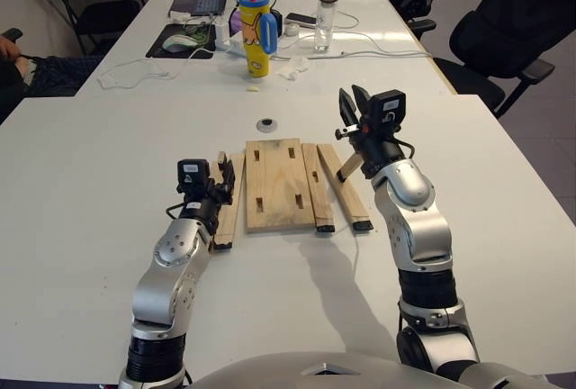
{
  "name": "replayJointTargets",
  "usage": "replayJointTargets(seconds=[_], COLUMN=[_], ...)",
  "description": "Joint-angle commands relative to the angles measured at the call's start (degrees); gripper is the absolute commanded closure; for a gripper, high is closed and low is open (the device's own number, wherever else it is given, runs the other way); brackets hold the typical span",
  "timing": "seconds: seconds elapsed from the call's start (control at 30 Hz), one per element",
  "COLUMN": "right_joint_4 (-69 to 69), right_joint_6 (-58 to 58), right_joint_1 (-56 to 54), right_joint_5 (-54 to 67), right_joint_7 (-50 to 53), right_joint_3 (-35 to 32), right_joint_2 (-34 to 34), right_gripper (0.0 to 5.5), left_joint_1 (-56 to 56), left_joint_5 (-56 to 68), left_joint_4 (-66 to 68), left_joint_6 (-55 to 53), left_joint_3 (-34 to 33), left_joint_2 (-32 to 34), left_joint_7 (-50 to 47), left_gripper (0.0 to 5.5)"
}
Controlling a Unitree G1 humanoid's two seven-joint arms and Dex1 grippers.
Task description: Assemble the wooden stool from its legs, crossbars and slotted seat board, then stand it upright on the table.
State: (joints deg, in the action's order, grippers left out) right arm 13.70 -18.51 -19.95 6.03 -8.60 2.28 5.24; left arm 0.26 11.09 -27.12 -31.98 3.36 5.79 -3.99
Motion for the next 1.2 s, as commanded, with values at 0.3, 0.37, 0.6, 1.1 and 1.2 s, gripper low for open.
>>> replayJointTargets(seconds=[0.3, 0.37, 0.6, 1.1, 1.2], right_joint_4=[-1.32, -1.44, -3.36, -6.33, -5.47], right_joint_6=[0.11, 0.19, 0.00, -27.81, -35.92], right_joint_1=[-0.74, -0.53, -0.99, -4.95, -3.93], right_joint_5=[-0.43, -0.65, 1.57, 48.01, 57.93], right_joint_7=[1.25, 1.78, 1.97, -24.68, -26.73], right_joint_3=[-0.54, -0.73, -2.78, -21.32, -22.76], right_joint_2=[-0.50, -0.53, -1.59, 11.05, 13.73], right_gripper=[4.48, 4.48, 4.48, 2.86, 2.40], left_joint_1=[-3.02, -3.33, -7.18, -30.39, -33.43], left_joint_5=[-1.13, -1.34, -0.61, 41.48, 52.23], left_joint_4=[2.83, 3.17, 4.26, 14.23, 18.20], left_joint_6=[-0.93, -1.16, 0.08, -14.80, -22.13], left_joint_3=[0.26, 0.30, -2.03, -25.79, -29.36], left_joint_2=[-0.55, -0.34, -0.06, 15.46, 20.25], left_joint_7=[3.10, 3.59, 5.53, 32.82, 36.53], left_gripper=[4.29, 4.58, 5.07, 5.07, 5.07])
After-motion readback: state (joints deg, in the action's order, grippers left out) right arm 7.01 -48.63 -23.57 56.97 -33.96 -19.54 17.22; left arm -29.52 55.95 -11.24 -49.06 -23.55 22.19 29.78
